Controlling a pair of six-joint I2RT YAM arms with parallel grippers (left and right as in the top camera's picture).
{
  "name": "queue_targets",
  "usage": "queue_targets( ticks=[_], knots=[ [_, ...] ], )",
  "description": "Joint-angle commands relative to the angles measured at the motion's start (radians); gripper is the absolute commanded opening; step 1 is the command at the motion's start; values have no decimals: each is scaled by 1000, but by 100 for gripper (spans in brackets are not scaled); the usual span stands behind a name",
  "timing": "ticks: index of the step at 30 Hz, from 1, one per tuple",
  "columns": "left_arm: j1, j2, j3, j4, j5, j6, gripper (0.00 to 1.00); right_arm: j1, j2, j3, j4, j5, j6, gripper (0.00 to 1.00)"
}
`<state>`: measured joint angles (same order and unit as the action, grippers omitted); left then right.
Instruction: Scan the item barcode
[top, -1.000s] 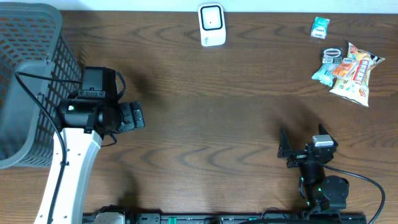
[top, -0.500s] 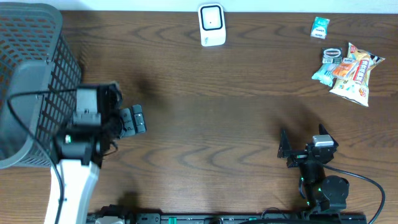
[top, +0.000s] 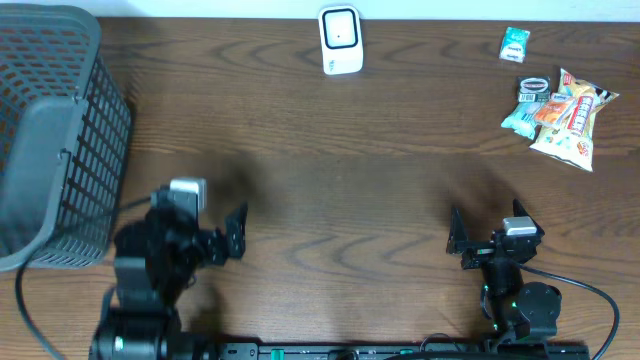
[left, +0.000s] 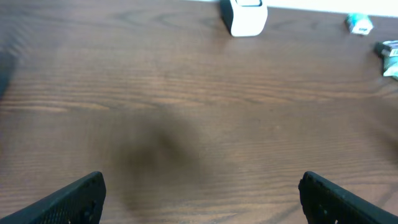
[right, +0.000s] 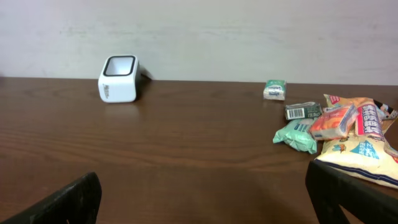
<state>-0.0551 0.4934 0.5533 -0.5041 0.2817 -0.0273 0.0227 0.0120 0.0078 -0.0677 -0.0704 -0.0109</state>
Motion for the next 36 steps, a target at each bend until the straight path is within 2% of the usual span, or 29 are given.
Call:
queue_targets(
  ticks=[1,8,14,19,24,26,30,36],
  knots=[
    [0,-160,-71,5,-21,20,98,-3,-6,-2,-4,8,-5,99],
    [0,-323,-195,41,-21,19,98,-3,-6,-2,-4,8,-5,99],
    [0,-409,-344,237,-21,15,98,-3,-6,-2,-4,8,-5,99],
    [0,-472,-455,403,-24,-40,98,-3,-6,-2,-4,8,-5,99],
    [0,-492,-528,500,-117,-170,98,-3,-6,-2,-4,8,-5,99],
    [0,-492,-550,545,-118,-170,97,-3,-6,-2,-4,8,-5,99],
    [0,-492,-549,538,-118,-143,98,-3,-6,-2,-4,8,-5,99],
    [0,-492,-549,446,-114,-47,98,-3,-6,-2,-4,8,-5,99]
  ],
)
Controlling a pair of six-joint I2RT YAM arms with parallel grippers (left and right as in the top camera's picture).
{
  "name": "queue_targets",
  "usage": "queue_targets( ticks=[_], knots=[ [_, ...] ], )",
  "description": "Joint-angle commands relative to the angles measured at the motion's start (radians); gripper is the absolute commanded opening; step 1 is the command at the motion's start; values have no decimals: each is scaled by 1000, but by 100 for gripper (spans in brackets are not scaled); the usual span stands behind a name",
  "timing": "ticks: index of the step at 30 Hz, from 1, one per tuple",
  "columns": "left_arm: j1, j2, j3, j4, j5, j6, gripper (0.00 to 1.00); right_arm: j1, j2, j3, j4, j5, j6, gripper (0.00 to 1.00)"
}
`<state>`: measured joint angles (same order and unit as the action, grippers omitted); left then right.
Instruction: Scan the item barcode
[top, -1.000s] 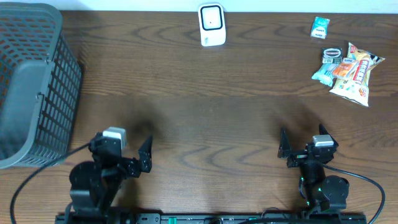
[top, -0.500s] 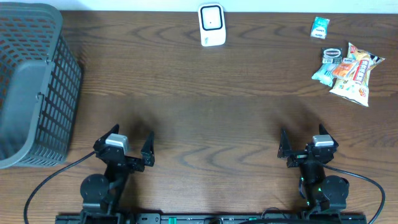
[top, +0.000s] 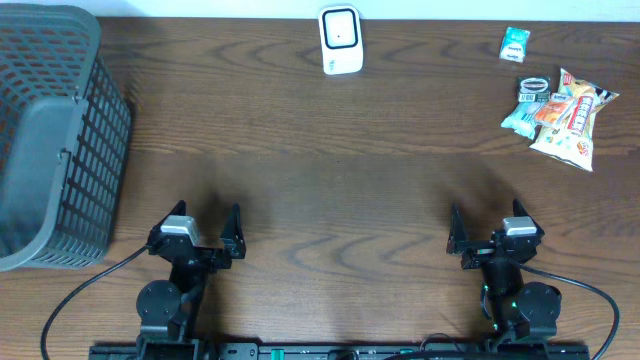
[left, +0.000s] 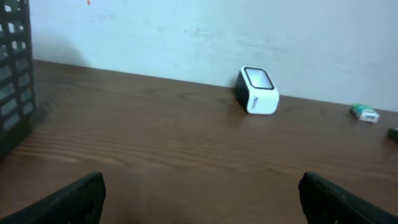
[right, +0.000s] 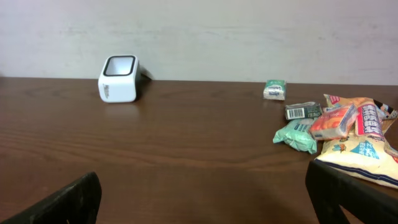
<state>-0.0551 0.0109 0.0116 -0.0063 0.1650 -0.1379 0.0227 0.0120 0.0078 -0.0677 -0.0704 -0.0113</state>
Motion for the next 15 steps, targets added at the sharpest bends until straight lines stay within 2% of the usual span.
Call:
queue_targets(
  ticks=[1,5,15],
  knots=[
    [0,-10,-8,-52,3,85,98,-3,-6,-2,-4,8,-5,99],
    [0,-10,-8,-53,3,142,98,-3,-6,-2,-4,8,-5,99],
    [-2,-10,-8,-57,-25,142,97,-3,-6,-2,-4,8,-5,99]
  ],
)
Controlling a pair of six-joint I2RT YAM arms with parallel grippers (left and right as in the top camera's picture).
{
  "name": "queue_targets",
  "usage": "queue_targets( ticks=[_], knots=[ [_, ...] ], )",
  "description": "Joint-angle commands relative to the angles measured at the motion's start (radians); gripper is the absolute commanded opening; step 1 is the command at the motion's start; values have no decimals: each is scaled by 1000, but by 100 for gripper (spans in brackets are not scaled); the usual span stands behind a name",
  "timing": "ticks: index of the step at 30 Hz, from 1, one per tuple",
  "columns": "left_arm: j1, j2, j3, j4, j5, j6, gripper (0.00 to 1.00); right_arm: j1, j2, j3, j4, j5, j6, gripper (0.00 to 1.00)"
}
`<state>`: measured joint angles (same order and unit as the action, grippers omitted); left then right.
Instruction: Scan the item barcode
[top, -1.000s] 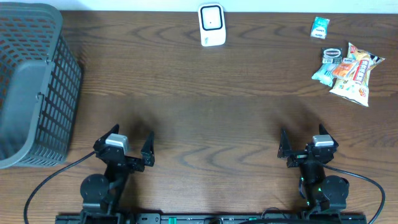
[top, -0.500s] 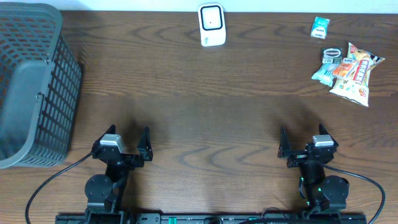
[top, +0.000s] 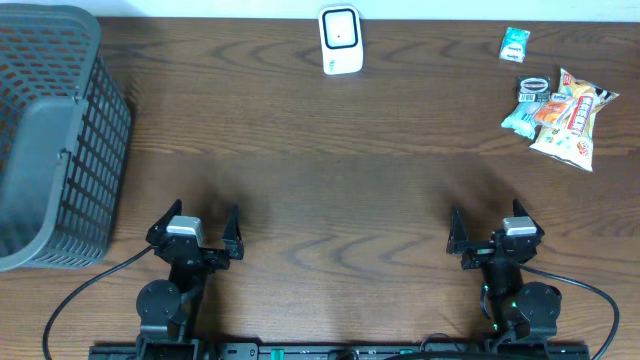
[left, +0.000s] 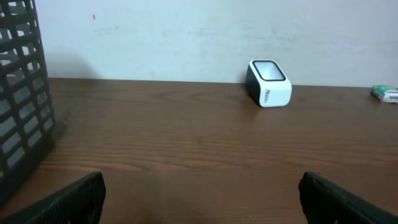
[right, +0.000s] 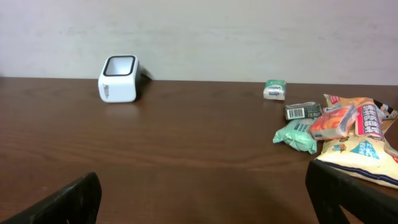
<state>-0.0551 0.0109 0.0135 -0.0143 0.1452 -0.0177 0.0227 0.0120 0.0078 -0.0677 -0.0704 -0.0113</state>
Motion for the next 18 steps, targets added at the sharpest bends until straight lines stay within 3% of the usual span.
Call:
queue_targets(
  ticks=[1,18],
  knots=[
    [-2,-10,-10,-49,-4,22,98,-3,-6,-2,-4,8,-5,99],
    [-9,-10,-10,-54,-32,67,98,-3,-6,-2,-4,8,-5,99]
  ],
)
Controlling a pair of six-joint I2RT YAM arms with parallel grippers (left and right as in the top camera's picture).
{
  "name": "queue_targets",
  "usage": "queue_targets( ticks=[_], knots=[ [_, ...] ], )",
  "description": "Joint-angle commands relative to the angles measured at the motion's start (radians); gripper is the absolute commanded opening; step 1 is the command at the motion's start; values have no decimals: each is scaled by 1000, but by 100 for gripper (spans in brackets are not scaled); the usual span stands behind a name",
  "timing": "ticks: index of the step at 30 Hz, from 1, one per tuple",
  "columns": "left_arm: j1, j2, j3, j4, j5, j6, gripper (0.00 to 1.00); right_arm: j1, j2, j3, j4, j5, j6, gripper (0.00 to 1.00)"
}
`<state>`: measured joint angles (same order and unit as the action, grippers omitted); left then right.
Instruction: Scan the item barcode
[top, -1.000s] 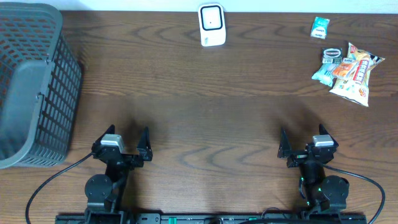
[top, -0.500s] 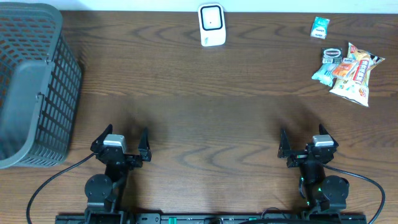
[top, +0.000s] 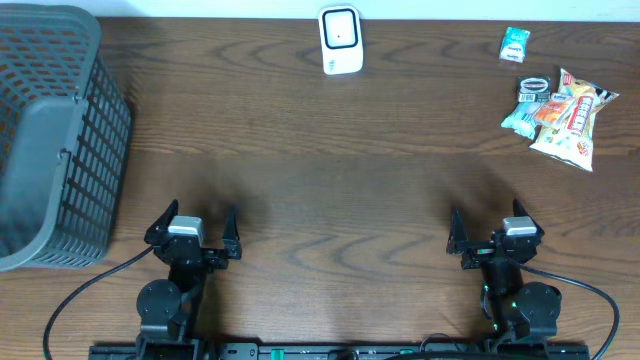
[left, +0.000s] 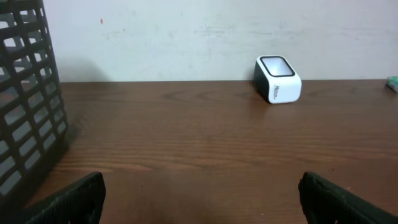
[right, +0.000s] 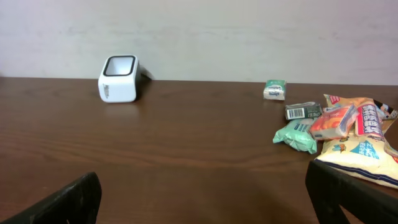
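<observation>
A white barcode scanner (top: 340, 40) stands at the table's far edge, also in the left wrist view as the scanner (left: 278, 87) and in the right wrist view (right: 119, 78). Snack items lie at the far right: a yellow bag (top: 571, 122), a teal pack (top: 520, 119), a small barcoded box (top: 535, 87) and a small green pack (top: 514, 43). My left gripper (top: 192, 223) rests low at the near left, open and empty. My right gripper (top: 487, 228) rests at the near right, open and empty, far from the items.
A dark grey mesh basket (top: 45, 130) stands at the left edge, its wall showing in the left wrist view (left: 25, 118). The brown wooden table (top: 330, 170) runs up to a white wall behind the scanner.
The left arm has turned slightly, so the scanner sits a little further right and the basket wall looms larger in its view. The right arm has not moved.
At first the left arm was raised and extended over the near-left table, its camera looking down at the wood. Then it was folded low at the near edge, facing the scanner. It has settled there with small turns. The right arm stayed still, both grippers open.
</observation>
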<state>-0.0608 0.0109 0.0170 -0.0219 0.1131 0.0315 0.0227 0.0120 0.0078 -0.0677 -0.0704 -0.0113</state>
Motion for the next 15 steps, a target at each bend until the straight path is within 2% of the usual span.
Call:
queue_targets(
  ticks=[1,15],
  knots=[
    [-3,-10,-13,-48,-7,18,98,-3,-6,-2,-4,8,-5,99],
    [-3,-8,-13,-43,-13,17,97,-3,-6,-2,-4,8,-5,99]
  ],
)
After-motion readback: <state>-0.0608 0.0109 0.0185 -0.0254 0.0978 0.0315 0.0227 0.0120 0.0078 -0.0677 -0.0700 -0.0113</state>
